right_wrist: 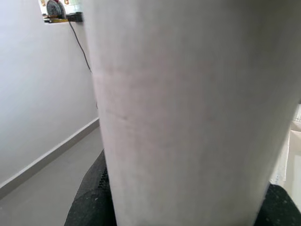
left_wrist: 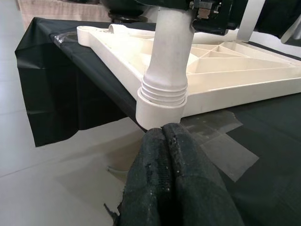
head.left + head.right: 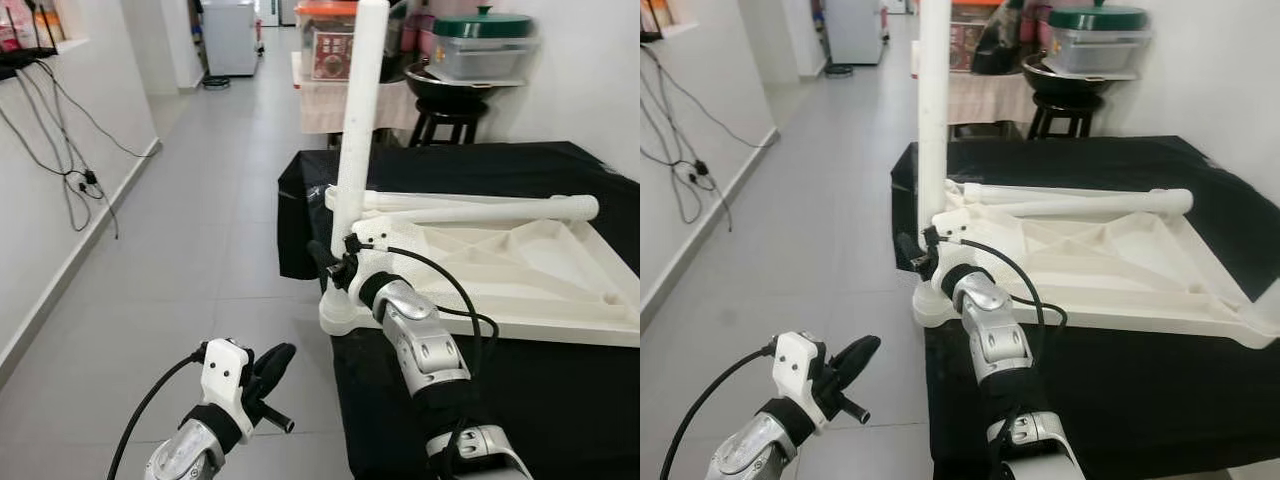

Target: Building children table

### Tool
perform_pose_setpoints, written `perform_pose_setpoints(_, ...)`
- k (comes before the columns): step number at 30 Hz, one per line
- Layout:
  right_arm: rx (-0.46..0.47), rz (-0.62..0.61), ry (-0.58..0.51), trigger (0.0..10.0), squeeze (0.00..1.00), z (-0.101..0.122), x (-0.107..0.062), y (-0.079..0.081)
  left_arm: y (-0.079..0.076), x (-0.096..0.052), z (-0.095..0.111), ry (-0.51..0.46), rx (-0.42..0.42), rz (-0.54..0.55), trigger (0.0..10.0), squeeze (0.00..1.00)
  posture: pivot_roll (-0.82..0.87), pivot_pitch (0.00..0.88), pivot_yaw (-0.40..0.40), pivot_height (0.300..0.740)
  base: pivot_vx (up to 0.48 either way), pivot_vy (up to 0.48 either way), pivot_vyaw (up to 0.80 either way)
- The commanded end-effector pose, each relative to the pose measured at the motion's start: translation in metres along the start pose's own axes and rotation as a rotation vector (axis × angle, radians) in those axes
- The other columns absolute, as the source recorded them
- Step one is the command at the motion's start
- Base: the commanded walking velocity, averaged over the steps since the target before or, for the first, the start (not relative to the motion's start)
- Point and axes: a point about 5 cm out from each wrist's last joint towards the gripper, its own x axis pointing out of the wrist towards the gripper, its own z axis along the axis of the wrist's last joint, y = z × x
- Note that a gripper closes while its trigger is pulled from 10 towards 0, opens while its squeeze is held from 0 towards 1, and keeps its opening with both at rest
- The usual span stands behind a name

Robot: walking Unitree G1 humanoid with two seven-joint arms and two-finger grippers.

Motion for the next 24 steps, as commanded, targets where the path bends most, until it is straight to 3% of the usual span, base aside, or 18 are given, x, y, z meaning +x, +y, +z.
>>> perform_pose_setpoints(1, 0.008, -0.011, 0.158, 10.0, 0.01, -0.027, -0.005, -0.007, 0.001, -0.001, 0.003, -0.005, 0.000, 0.002, 10.0, 0.00, 0.01, 0.000, -0.037, 0.740, 0.000, 0.000, 0.00)
perform_pose_setpoints(2, 0.022, 0.037, 0.137, 10.0, 1.00, -0.021, -0.003, -0.005, 0.001, 0.000, 0.003, -0.004, -0.001, 0.000, 10.0, 0.00, 0.01, 0.000, -0.035, 0.740, 0.000, 0.000, 0.00)
perform_pose_setpoints(3, 0.062, 0.121, 0.065, 10.0, 1.00, -0.003, 0.000, 0.001, 0.001, 0.000, 0.003, -0.002, -0.001, -0.005, 10.0, 0.00, 0.01, 0.000, -0.033, 0.740, 0.000, 0.000, 0.00)
perform_pose_setpoints(5, 0.070, 0.156, 0.034, 10.0, 1.00, 0.005, 0.002, 0.002, 0.001, 0.000, 0.003, -0.001, -0.001, -0.007, 10.0, 0.00, 0.01, 0.000, -0.033, 0.740, 0.000, 0.000, 0.00)
perform_pose_setpoints(8, 0.057, 0.340, -0.038, 10.0, 1.00, 0.023, 0.007, 0.003, 0.001, 0.001, 0.002, 0.001, 0.001, -0.009, 10.0, 0.00, 0.01, 0.000, -0.032, 0.740, 0.000, 0.000, 0.00)
perform_pose_setpoints(9, -0.009, 0.515, -0.063, 10.0, 0.00, 0.031, 0.007, 0.005, 0.001, 0.001, 0.002, 0.003, 0.005, -0.008, 10.0, 0.00, 0.02, 0.000, -0.028, 0.740, 0.000, 0.000, 0.00)
perform_pose_setpoints(10, -0.009, 0.515, -0.063, 10.0, 0.00, 0.031, 0.007, 0.005, 0.001, 0.001, 0.002, 0.003, 0.005, -0.008, 10.0, 0.00, 0.02, 0.000, -0.028, 0.740, 0.000, 0.000, 0.00)
perform_pose_setpoints(12, -0.057, 0.675, -0.055, 10.0, 0.00, 0.036, 0.010, 0.005, 0.002, 0.003, 0.001, 0.005, 0.011, -0.007, 10.0, 0.00, 0.03, 0.000, -0.029, 0.740, 0.000, 0.000, 0.00)
perform_pose_setpoints(20, -0.065, 0.834, 0.017, 10.0, 0.00, 0.034, 0.016, 0.008, 0.002, 0.005, 0.001, 0.007, 0.019, -0.001, 10.0, 0.00, 0.05, 0.000, -0.037, 0.740, 0.000, 0.000, 0.00)
perform_pose_setpoints(21, -0.055, 0.852, 0.026, 3.8, 0.00, 0.034, 0.018, 0.007, 0.002, 0.005, 0.000, 0.007, 0.021, 0.001, 10.0, 0.00, 0.06, 0.000, -0.041, 0.740, 0.000, 0.000, 0.00)
perform_pose_setpoints(22, -0.055, 0.852, 0.026, 3.8, 0.00, 0.034, 0.018, 0.007, 0.002, 0.005, 0.000, 0.007, 0.021, 0.001, 10.0, 0.00, 0.06, 0.000, -0.041, 0.740, 0.000, 0.000, 0.00)
perform_pose_setpoints(23, -0.038, 0.857, 0.031, 0.0, 0.00, 0.034, 0.019, 0.007, 0.002, 0.005, 0.000, 0.007, 0.023, 0.002, 10.0, 0.00, 0.06, 0.000, -0.041, 0.740, 0.000, 0.000, 0.00)
perform_pose_setpoints(24, -0.038, 0.857, 0.031, 0.0, 0.00, 0.034, 0.019, 0.007, 0.002, 0.005, 0.000, 0.007, 0.023, 0.002, 10.0, 0.00, 0.06, 0.000, -0.041, 0.740, 0.000, 0.000, 0.00)
